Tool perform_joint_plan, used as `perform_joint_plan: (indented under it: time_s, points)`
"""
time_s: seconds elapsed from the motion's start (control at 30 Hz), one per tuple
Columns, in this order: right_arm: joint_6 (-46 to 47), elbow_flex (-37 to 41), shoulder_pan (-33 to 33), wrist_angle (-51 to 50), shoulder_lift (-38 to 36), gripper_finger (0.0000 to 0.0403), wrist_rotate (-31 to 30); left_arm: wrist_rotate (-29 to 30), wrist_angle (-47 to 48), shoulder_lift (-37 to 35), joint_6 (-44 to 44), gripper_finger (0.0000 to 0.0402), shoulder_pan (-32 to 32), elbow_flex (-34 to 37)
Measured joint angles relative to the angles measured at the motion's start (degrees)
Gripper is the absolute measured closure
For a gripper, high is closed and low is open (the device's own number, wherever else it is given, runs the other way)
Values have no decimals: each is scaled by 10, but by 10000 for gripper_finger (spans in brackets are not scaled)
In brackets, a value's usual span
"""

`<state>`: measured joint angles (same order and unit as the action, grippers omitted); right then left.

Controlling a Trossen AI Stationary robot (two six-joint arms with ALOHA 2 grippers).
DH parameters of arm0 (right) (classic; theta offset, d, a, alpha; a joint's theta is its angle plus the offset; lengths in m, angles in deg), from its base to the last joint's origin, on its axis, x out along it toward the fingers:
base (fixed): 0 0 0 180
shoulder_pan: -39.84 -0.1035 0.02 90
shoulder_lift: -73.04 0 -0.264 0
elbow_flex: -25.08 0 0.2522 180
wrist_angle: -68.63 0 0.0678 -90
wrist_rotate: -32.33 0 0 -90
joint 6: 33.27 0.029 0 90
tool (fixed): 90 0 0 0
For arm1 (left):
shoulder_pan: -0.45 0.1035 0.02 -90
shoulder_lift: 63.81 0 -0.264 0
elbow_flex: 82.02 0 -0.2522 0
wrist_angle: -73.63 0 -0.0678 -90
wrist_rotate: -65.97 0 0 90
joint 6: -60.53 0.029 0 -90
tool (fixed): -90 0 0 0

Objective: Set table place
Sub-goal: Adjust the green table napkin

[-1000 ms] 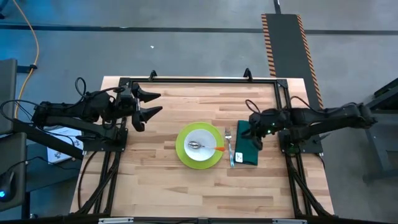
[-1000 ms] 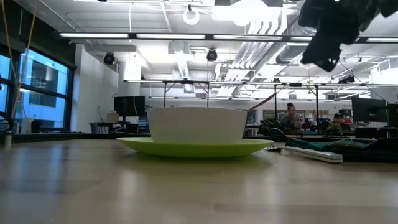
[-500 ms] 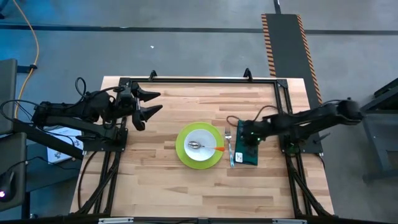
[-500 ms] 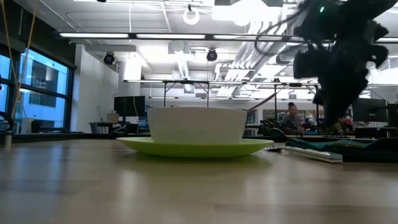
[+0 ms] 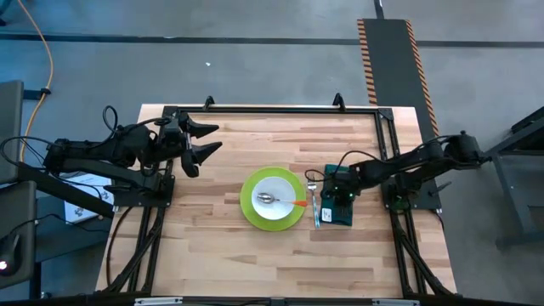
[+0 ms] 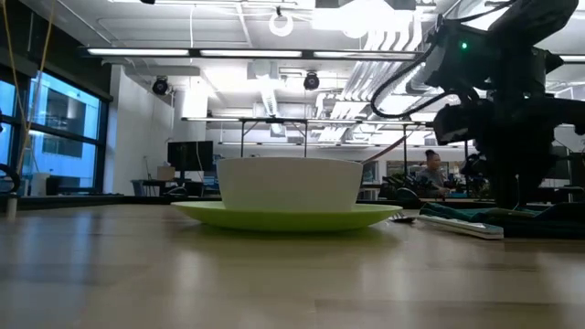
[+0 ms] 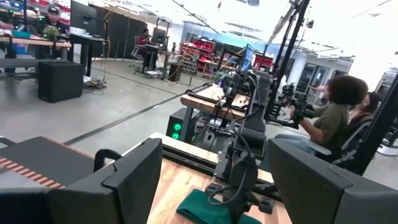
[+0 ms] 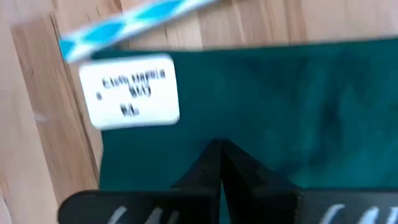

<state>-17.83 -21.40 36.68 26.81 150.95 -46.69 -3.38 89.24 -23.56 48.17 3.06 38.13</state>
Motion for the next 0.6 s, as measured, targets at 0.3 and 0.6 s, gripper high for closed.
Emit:
perform_joint_plan:
  time_s: [0.3,0.6]
  points:
    - [-39,-1,-27,-88,-1,403,15,0,0,0,0,126,0,0]
    - [-38,-15,-44,-108,-13,403,23,0,0,0,0,126,0,0]
